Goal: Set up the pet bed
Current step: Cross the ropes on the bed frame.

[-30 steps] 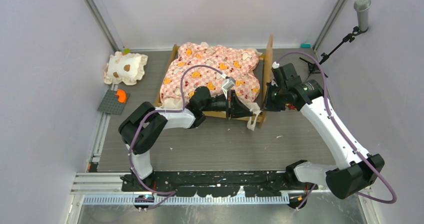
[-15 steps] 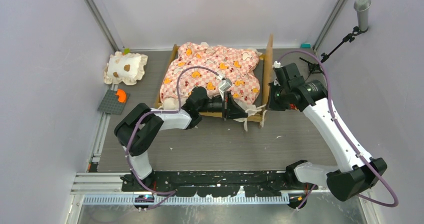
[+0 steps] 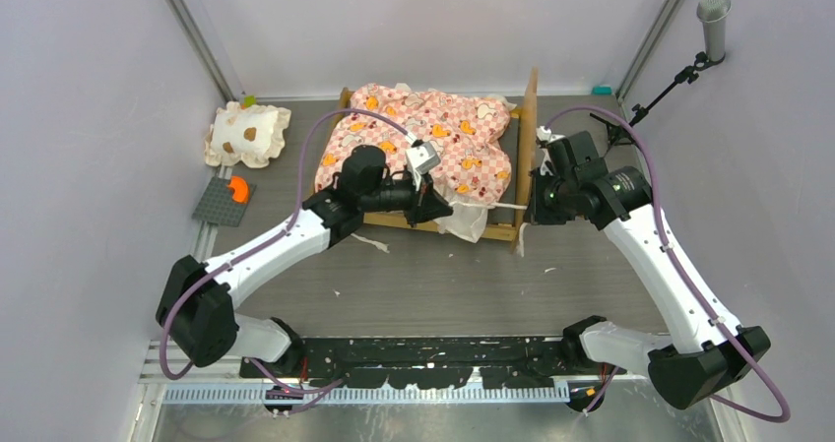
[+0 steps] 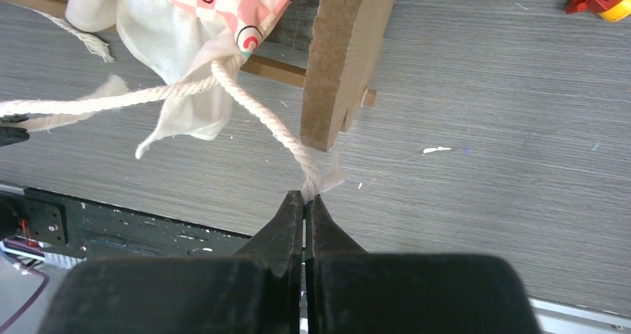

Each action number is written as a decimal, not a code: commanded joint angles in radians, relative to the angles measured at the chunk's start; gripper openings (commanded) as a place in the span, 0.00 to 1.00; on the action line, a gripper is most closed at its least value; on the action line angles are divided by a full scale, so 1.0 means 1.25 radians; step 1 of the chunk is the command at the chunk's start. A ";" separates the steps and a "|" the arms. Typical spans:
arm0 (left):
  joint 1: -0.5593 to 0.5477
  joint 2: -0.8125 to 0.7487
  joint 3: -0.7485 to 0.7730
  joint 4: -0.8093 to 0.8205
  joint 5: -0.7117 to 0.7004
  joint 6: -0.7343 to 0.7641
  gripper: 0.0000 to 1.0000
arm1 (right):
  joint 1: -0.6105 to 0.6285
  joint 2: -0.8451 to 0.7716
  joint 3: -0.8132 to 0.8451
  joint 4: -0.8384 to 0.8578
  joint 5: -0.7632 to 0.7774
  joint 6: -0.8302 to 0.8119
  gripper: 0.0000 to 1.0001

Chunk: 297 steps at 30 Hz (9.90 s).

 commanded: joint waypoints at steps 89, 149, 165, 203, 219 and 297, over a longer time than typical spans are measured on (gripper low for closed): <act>-0.260 0.141 -0.200 0.505 -0.183 -0.241 0.00 | 0.143 -0.012 -0.044 0.081 0.063 0.242 0.52; -0.272 0.172 -0.168 0.547 -0.213 -0.246 0.00 | 0.158 -0.335 -0.407 0.349 0.039 0.615 0.50; -0.276 0.186 -0.157 0.548 -0.220 -0.246 0.06 | 0.157 -0.325 -0.429 0.387 0.001 0.618 0.02; -0.232 0.272 -0.134 0.582 -0.449 -0.212 0.68 | 0.158 -0.206 -0.186 0.157 0.161 0.244 0.01; -0.257 0.353 -0.073 0.581 -0.517 -0.201 0.18 | 0.158 -0.218 -0.196 0.171 0.144 0.259 0.01; -0.036 0.141 -0.012 0.078 -0.515 -0.012 0.00 | 0.122 0.196 0.023 0.356 0.032 0.066 0.01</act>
